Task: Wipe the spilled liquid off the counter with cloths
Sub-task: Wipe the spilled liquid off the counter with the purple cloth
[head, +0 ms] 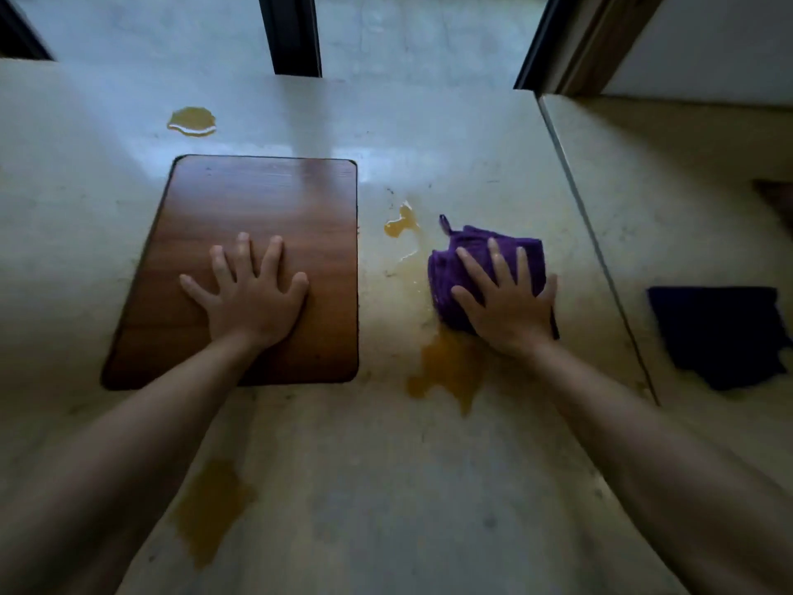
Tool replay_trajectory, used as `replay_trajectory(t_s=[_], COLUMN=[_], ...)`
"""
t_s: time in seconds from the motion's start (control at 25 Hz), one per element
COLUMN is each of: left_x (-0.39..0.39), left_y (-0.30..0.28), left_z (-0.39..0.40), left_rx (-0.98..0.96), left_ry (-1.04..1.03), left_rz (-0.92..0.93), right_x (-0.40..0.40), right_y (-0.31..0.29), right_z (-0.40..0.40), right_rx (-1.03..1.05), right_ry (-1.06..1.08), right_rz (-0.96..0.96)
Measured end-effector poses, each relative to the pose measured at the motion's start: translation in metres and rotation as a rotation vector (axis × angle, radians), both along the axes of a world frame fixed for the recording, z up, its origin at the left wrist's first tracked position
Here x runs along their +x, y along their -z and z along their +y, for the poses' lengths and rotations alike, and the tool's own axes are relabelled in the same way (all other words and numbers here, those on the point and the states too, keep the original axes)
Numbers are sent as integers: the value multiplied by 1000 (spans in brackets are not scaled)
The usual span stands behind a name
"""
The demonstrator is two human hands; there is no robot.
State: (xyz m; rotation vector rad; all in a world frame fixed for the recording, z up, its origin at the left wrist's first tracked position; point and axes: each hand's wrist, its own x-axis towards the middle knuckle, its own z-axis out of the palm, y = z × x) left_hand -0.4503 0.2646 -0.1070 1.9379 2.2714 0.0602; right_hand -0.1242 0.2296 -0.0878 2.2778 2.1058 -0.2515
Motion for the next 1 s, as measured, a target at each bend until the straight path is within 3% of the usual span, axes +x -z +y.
replay_trajectory(t_s=[0.2, 0.36, 0.52, 0.76, 1.0], left_x=[-5, -8, -10, -11, -32], left_y=[-6, -9, -9, -10, -7], left_z=[-1, -2, -2, -3, 2], left_rx=[-52, -91, -74, -82, 12], left_ry=[66, 98, 133, 138, 213], left_rz=[-20, -39, -59, -28, 39], right_x=[-21, -66, -125, -158, -114], right_y=[-5, -4, 4, 7, 15], right_z=[-149, -220, -253, -206, -53], right_rx=[-90, -54, -30, -31, 83], right_ry=[285, 463, 447, 313, 203], right_rz=[55, 72, 50, 38, 56])
